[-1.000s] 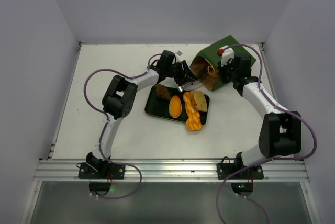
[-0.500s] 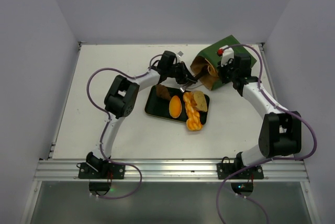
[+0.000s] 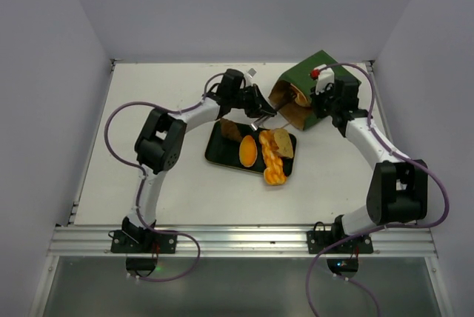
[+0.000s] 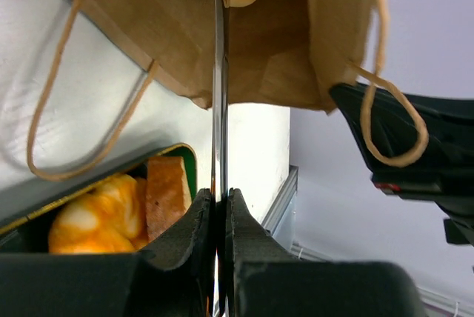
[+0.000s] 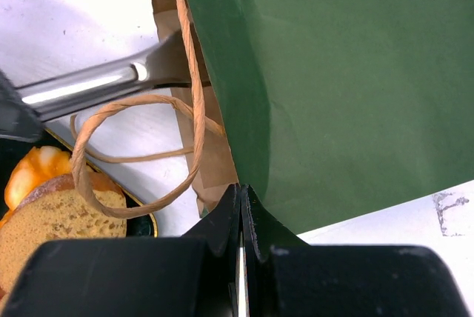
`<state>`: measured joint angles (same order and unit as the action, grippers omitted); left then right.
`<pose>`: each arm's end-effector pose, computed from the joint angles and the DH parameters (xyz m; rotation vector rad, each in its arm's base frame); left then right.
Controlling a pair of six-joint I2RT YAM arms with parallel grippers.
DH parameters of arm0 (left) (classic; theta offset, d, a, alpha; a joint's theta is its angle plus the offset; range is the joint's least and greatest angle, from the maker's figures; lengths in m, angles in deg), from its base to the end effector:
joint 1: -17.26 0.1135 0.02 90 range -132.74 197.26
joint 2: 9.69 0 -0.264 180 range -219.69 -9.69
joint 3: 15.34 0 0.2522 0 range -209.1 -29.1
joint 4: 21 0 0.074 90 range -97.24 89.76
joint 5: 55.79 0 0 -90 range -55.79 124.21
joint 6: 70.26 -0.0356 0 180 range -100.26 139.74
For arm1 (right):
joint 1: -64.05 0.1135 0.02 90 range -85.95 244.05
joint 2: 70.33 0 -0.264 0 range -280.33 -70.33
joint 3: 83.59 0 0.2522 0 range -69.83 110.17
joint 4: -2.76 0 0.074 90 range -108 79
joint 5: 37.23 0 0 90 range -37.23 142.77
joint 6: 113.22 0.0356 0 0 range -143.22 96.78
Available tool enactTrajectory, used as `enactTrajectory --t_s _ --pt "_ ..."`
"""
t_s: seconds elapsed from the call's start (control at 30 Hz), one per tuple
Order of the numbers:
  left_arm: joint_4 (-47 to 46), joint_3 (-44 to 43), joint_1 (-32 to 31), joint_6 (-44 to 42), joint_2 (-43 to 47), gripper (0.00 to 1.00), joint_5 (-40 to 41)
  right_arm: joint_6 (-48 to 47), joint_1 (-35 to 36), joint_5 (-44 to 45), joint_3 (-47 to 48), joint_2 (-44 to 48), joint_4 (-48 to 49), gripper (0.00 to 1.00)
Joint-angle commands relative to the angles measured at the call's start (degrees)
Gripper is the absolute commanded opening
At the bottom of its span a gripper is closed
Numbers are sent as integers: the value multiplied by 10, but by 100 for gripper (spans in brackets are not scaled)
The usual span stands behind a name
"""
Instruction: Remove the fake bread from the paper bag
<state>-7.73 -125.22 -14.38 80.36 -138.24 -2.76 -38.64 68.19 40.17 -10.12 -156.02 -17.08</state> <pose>0.4233 -0.2860 0.1850 -0.1711 2.4599 -1.5317 0.3374 0.0322 0.2656 -0.4863 2.0609 0.1172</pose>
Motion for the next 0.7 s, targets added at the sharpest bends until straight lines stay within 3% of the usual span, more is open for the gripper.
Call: enactTrajectory --t_s 0.0,0.67 --pt "-20 13 0 -26 68 0 -7 7 -4 -11 0 24 25 0" --pt "82 167 6 -137 253 0 4 15 -19 -15 -1 27 27 0"
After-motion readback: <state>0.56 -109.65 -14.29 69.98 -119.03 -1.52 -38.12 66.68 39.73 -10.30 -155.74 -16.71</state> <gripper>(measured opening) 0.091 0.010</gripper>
